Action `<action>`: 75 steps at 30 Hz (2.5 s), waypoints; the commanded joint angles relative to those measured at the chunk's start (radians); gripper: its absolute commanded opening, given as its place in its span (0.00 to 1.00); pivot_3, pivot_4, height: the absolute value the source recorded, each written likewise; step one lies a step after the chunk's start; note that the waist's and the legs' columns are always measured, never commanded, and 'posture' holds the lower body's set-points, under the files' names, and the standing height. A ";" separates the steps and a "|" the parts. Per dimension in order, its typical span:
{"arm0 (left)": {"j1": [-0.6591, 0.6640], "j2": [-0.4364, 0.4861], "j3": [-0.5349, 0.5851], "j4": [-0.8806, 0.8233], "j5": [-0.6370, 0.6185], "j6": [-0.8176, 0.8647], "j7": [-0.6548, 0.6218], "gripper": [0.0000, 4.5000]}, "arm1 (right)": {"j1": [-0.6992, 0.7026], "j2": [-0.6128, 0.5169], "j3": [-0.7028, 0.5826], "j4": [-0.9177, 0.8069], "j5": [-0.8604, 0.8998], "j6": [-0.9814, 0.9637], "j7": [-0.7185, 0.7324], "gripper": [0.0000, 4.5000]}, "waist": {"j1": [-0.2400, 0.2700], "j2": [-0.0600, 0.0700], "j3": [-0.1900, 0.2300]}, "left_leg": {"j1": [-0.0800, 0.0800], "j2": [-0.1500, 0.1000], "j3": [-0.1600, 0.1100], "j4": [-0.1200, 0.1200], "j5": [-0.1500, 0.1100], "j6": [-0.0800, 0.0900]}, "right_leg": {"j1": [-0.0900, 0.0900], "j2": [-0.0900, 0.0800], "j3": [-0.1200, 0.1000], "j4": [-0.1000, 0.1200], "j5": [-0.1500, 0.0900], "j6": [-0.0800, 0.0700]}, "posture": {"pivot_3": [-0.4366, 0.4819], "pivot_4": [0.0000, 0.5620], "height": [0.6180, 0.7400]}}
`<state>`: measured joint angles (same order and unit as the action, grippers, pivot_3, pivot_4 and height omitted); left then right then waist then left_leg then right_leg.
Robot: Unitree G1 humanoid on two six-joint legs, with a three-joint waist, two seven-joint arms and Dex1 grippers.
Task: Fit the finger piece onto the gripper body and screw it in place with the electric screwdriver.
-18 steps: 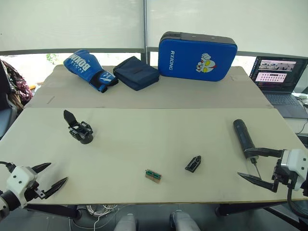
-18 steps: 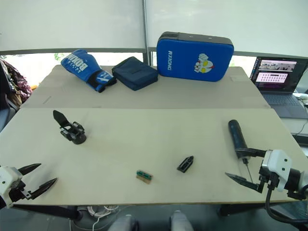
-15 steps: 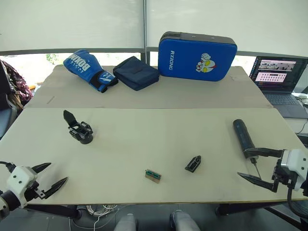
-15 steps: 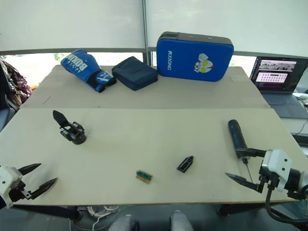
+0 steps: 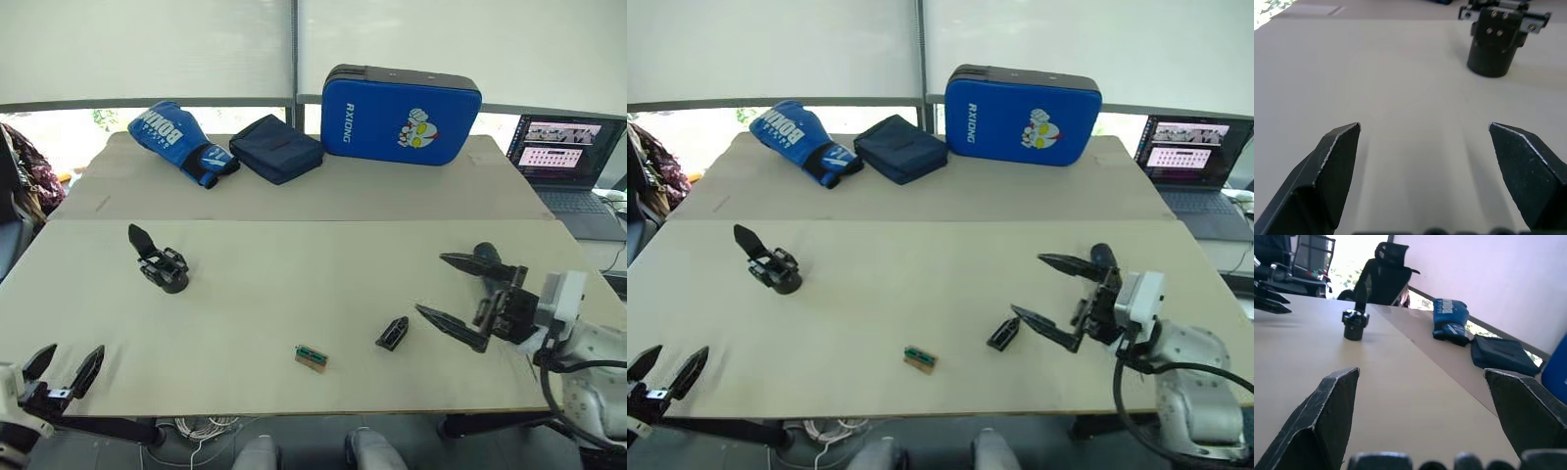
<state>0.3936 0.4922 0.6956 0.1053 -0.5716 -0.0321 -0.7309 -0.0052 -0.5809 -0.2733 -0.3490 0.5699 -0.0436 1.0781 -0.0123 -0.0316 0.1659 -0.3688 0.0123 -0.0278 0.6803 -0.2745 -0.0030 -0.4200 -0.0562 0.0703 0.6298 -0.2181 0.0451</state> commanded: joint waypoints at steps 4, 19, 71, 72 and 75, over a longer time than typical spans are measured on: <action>-0.068 0.019 -0.089 -0.105 0.059 0.023 0.039 0.99 | -0.020 -0.003 0.022 -0.045 0.016 -0.019 -0.015 1.00 | 0.011 0.000 0.000 | 0.000 -0.001 0.000 0.001 0.000 0.000 | 0.001 0.000 -0.001 0.000 0.000 0.000 | 0.48 0.27 1.00; -0.452 0.041 -0.330 0.188 0.287 -0.005 0.136 0.99 | -0.048 -0.006 0.060 -0.046 0.002 -0.024 -0.046 1.00 | 0.000 0.000 -0.001 | 0.001 0.000 0.000 0.000 0.000 0.000 | 0.000 0.002 0.000 0.001 0.002 -0.002 | 0.48 0.27 1.00; -1.074 -0.230 -0.844 0.689 0.421 -0.363 -0.514 0.53 | 0.583 0.002 -0.243 -0.311 0.038 -0.011 -0.133 1.00 | -0.003 0.003 -0.002 | -0.005 -0.011 -0.007 0.002 0.000 0.001 | 0.000 -0.002 0.002 -0.001 0.002 0.006 | 0.48 0.27 1.00; -1.078 -0.231 -0.841 0.700 0.424 -0.370 -0.508 0.53 | 0.589 0.004 -0.244 -0.314 0.037 -0.013 -0.135 1.00 | -0.002 0.003 -0.002 | -0.005 -0.011 -0.007 0.002 0.000 0.001 | 0.000 -0.002 0.001 -0.001 0.002 0.006 | 0.48 0.27 1.00; -1.079 -0.233 -0.837 0.726 0.428 -0.395 -0.506 0.53 | 0.604 0.016 -0.243 -0.318 0.031 -0.020 -0.141 1.00 | -0.001 0.003 -0.002 | -0.005 -0.012 -0.007 0.002 0.000 0.001 | 0.000 -0.003 0.001 -0.001 0.002 0.006 | 0.48 0.27 1.00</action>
<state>-0.6622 0.2618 -0.1625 0.8306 -0.1386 -0.3939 -1.2459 0.5891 -0.5719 -0.4876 -0.6254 0.5931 -0.0419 0.9429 -0.0131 -0.0284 0.1635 -0.3734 0.0006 -0.0346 0.6824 -0.2746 -0.0021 -0.4195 -0.0588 0.0717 0.6287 -0.2159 0.0511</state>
